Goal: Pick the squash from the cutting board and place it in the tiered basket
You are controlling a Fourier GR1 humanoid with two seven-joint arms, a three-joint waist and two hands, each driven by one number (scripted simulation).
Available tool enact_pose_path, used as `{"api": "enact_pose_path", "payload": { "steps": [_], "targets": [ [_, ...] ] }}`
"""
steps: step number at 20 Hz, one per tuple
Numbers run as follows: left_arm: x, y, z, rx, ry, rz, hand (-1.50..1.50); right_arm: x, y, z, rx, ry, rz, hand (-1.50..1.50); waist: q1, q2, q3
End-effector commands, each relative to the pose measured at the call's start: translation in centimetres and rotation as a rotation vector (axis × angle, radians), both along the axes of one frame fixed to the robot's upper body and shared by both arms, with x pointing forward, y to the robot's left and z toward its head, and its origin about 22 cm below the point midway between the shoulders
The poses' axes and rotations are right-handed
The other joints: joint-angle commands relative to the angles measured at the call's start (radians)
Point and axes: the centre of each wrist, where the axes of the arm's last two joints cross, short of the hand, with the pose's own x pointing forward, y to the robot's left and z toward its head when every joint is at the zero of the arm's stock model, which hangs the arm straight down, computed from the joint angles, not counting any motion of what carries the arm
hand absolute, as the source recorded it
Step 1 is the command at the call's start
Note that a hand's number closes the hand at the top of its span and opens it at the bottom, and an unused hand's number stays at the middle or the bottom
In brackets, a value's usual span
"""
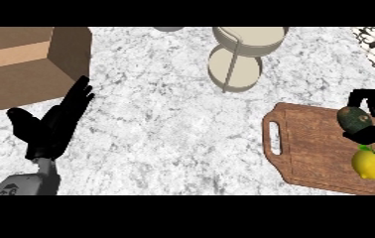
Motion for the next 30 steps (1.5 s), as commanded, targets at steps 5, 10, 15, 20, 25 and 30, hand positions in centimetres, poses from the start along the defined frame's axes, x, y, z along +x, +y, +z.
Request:
{"api": "enact_pose_path", "payload": {
  "steps": [5, 10, 15, 20, 25, 30],
  "targets": [
    [-0.5, 0.5, 0.0, -0.007, 0.007, 0.0, 0.0, 3.0, -3.1, 6.3, 0.366, -0.357, 0.054, 1.5, -0.001, -0.004, 0.005],
    [-1.4, 1.2, 0.4, 0.006, 0.002, 0.009, 0.0, 4.1, -3.3, 9.5, 0.586, -0.461, 0.184, 1.5, -0.008, -0.008, 0.002],
    [-0.7, 2.0, -0.4, 0.003, 0.028, 0.025, 0.0, 5.7, 0.1, 13.4, 0.625, -0.407, 0.278, 1.5, -0.034, -0.013, -0.001],
    [0.3, 0.7, 0.0, 0.013, 0.023, 0.027, 0.0, 7.1, 4.9, 17.1, 0.618, -0.338, 0.341, 1.5, -0.037, -0.014, -0.001],
    [0.6, 2.4, -0.3, -0.002, 0.021, 0.055, 0.0, 6.7, 11.0, 19.4, 0.636, -0.324, 0.37, 1.5, -0.047, -0.016, -0.001],
    [-1.7, 2.2, -0.7, 0.004, 0.012, 0.036, 0.0, 7.9, 16.5, 18.0, 0.656, -0.299, 0.339, 1.5, -0.025, -0.012, 0.0]
  ]
}}
